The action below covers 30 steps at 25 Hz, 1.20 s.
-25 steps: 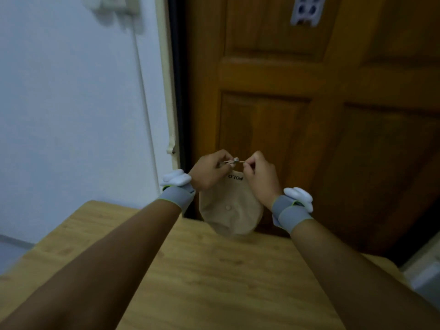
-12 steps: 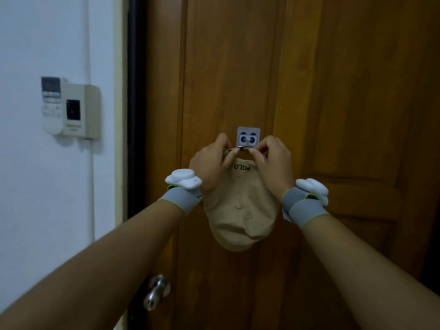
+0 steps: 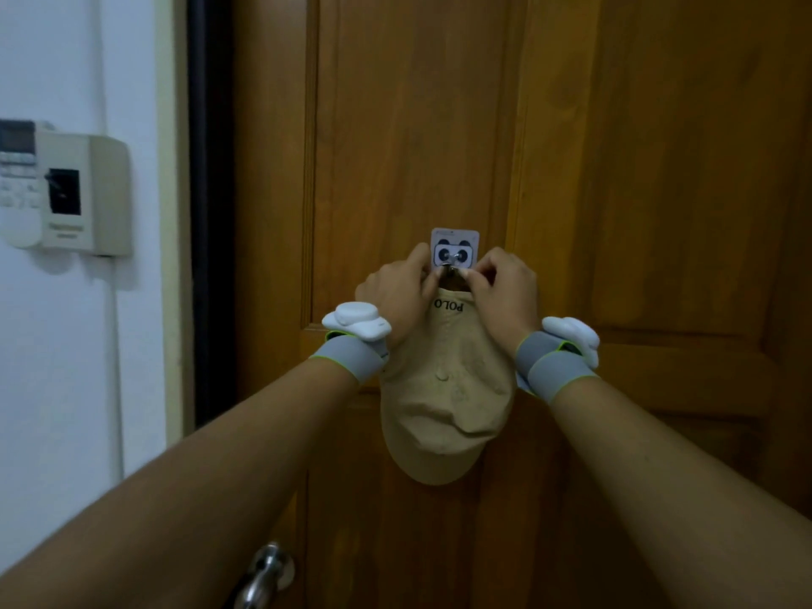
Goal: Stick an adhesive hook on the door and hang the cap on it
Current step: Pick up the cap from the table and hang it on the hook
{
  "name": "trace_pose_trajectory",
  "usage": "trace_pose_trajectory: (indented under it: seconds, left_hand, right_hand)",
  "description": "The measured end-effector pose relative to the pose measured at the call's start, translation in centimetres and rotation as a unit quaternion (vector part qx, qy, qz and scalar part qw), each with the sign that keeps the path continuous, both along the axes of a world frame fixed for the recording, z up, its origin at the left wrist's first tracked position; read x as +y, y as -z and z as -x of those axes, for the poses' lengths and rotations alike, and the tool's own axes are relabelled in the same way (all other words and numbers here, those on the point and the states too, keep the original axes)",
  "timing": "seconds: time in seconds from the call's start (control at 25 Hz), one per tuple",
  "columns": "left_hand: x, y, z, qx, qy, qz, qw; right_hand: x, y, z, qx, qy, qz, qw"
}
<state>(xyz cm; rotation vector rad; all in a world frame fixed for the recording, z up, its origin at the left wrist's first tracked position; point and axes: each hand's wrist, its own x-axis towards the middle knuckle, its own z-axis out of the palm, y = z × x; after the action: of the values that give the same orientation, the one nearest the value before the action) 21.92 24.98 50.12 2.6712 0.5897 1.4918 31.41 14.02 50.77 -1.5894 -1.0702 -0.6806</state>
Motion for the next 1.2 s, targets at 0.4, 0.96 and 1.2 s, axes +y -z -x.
trace_pose_trajectory:
  seconds: [0.4,0.96,1.2]
  left_hand:
    - [0.0,1.6,0.8,0.017,0.026,0.009,0.999]
    - [-4.6,3.2,6.6,-0.068,0.001,0.153,0.986]
    - [-5.9,3.8,8.0,-0.047,0.007,0.145,0.988]
  right_hand:
    - [-1.1,2.2,0.8,0.016,-0.014,0.051,0.998]
    - [-7.2,3.5,5.3,0.047,0.009,0.045,0.998]
    - [-9.1,3.4,6.5,0.044,0.007,0.062,0.997]
